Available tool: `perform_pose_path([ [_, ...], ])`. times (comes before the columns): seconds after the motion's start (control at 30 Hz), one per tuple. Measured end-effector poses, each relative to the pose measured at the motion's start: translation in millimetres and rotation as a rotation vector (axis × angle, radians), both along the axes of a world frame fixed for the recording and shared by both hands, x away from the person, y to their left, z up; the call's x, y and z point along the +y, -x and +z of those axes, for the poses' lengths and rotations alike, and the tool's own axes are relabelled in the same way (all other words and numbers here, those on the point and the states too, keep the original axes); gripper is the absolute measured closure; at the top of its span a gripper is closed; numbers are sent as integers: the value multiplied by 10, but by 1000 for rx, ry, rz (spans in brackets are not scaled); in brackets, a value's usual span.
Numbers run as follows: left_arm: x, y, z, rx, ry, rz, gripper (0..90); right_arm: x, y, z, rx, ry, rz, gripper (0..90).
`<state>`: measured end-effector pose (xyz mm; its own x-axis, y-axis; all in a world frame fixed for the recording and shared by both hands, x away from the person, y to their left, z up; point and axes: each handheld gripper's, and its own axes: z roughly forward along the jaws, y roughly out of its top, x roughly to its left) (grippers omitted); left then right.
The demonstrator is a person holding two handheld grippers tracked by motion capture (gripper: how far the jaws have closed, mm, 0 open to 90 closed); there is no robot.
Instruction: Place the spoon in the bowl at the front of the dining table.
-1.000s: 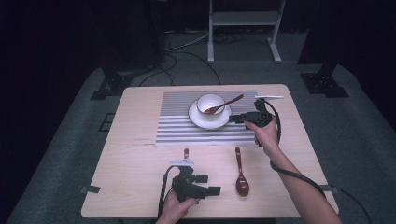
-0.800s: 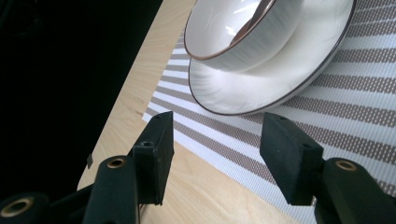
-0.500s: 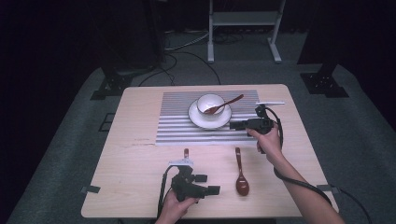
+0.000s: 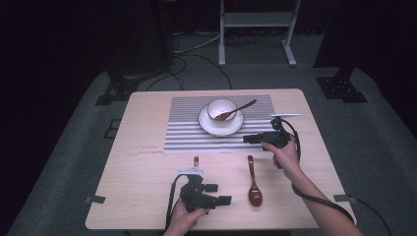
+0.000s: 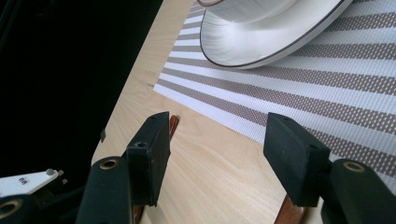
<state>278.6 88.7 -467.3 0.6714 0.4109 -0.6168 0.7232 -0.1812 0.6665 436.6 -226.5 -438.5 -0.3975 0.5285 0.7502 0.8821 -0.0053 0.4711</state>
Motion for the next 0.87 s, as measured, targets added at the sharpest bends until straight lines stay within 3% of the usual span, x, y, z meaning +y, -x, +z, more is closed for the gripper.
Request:
perform_pose_path([
  [0.87,7,-5,4,-2,3,5,54,23,372,-172,0,9,72,379],
])
